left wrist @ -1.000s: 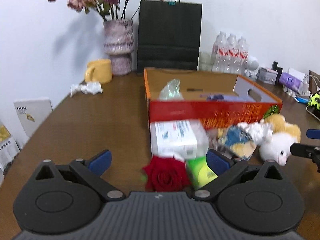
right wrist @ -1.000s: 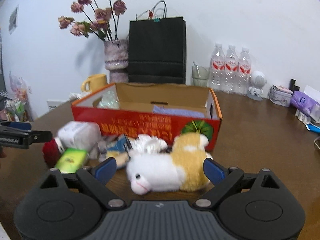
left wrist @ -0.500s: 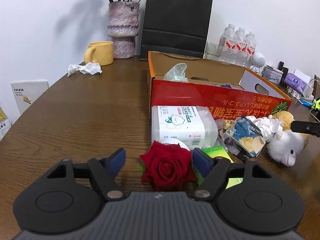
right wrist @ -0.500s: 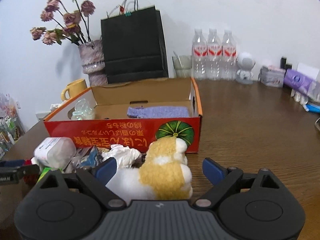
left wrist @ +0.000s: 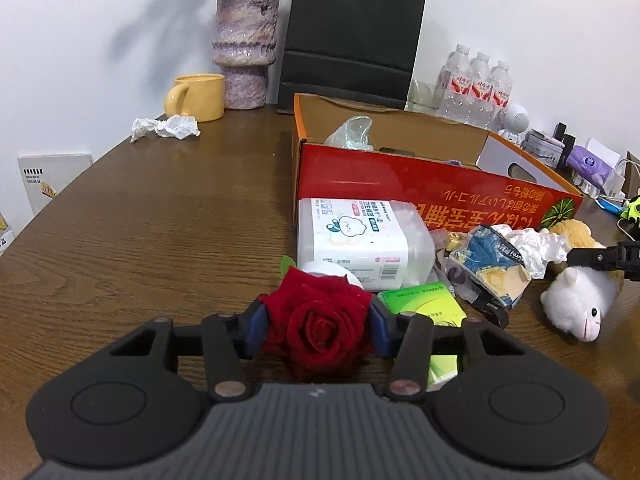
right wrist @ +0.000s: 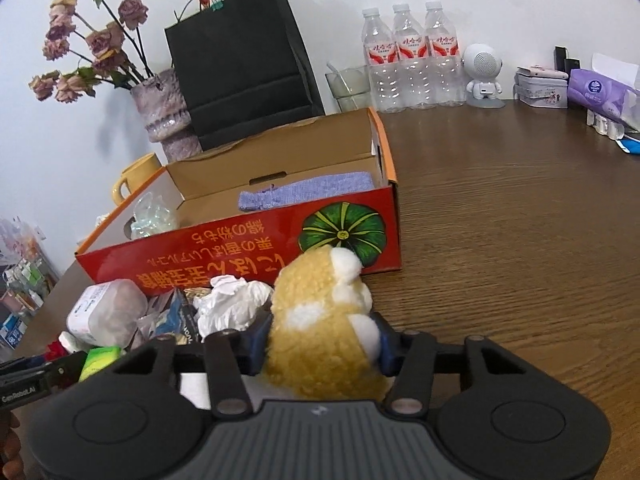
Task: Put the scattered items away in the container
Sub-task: 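Grasp the red rose with the left tool while the right grasps the plush sheep, then carry rose and sheep into the box and open both tools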
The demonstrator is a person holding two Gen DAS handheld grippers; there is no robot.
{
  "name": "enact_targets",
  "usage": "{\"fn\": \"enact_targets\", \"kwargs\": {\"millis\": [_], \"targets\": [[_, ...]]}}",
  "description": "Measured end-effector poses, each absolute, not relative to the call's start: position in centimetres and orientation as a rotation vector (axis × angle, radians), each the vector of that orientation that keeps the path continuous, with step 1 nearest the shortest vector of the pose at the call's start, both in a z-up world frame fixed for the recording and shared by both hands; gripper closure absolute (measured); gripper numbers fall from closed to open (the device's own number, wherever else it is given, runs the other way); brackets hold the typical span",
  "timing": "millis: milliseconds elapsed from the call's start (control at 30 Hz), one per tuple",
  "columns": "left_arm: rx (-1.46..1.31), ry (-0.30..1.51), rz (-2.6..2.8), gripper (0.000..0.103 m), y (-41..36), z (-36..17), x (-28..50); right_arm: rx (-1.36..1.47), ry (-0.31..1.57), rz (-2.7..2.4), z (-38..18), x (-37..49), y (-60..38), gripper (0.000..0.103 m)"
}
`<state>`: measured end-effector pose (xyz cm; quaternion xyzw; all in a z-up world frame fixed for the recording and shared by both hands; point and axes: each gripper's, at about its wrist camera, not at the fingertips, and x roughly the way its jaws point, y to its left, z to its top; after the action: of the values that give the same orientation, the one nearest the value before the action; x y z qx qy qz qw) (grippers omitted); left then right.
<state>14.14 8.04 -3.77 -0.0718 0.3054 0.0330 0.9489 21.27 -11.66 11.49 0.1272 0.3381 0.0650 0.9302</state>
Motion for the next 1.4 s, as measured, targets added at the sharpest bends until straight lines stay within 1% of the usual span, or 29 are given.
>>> {"fn": "enact_targets", "kwargs": {"millis": [300,467,667,800,1033,1233,1400], "targets": [[-0.172,0.567,0.037,0.052,7.9,-1.7,13.0,0.298,0.613,0.130,13.0,19.6,-12.6,0.058],[-0.176,0.503,-0.011,0.052,7.5,1.4,13.5,0.305,0.540,0.153,15.6,19.8,-12.6,0.058],[-0.161,0.438,-0.051,0.052,6.8,5.6,17.0,0.284,0.462,0.170,19.5,22.7,-11.9,0.058],[-0.170,0.438,-0.050,0.052,6.5,6.9,21.0,0.266,0.447,0.181,21.4,25.9,-10.6,0.057],[-0.169,0.519,-0.022,0.052,5.4,6.2,28.6,0.241,0.471,0.153,21.4,32.3,-8.5,0.057],[-0.150,0.606,-0.025,0.052,4.1,4.7,33.5,0.242,0.514,0.133,19.2,36.7,-7.9,0.057],[-0.133,0.684,0.004,0.052,3.5,3.1,36.4,0.224,0.560,0.107,17.2,38.6,-7.6,0.057]]}}
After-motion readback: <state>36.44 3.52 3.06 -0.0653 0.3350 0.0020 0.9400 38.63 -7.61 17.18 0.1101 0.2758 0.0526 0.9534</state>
